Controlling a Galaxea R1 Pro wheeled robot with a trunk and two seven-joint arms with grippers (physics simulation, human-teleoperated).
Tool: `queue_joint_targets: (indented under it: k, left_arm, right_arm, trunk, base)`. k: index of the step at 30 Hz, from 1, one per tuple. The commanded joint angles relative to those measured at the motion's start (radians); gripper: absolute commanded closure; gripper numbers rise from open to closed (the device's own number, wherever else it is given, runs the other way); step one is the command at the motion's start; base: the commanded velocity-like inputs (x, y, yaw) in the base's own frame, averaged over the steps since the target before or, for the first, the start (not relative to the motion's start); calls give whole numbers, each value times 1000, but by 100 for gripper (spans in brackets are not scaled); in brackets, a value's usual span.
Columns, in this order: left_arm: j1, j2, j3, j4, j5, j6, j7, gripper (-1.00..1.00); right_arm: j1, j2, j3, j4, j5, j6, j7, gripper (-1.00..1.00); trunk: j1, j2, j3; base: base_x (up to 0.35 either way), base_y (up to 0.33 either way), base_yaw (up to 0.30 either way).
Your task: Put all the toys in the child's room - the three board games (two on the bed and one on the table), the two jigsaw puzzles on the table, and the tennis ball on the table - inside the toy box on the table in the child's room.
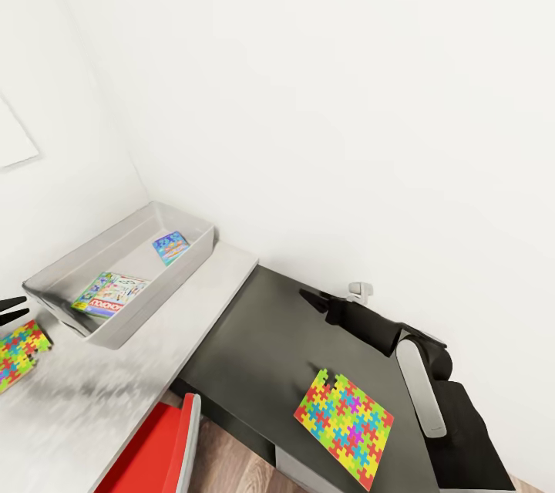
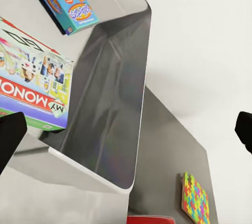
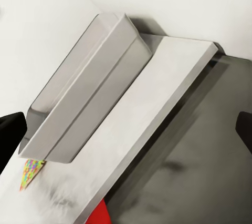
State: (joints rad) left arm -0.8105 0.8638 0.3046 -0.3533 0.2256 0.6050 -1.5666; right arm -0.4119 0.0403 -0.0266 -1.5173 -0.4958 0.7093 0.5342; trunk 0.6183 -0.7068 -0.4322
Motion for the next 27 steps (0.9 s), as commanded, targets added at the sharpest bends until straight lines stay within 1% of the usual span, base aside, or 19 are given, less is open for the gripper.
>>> queue_joint_targets:
  k: [1,7,15,20,27]
  left_arm:
    - [-1,0,1,0,-2,10,-4,-100]
    - [-1,0,1,0,-2,10,-4,-100]
    - [-1,0,1,0,-2,10,-4,-100]
    - [-1,0,1,0,-2,10,-4,-100]
    - [-1,0,1,-1,-2,10,-4,-100]
  right_arm:
    - [-1,1,-3,0,-3,7,3,-100]
    - [-1,1,-2,-1,-2,7,4,-100]
    - [-1,1,-1,-1,-2,7,4,-100]
    - [0,1,-1,-1,-1,6,4,-100]
    - [22,1,-1,-3,-1,5,8,-100]
  trunk:
    - [0,-1,-1]
    - [0,-1,1]
    - [0,-1,13]
    - [0,-1,21]
    - [0,-1,32]
  base:
    - [0,0,0]
    - [0,0,0]
    - [-8,0,-7]
    - [-57,0,-76]
    - [-12,0,-109]
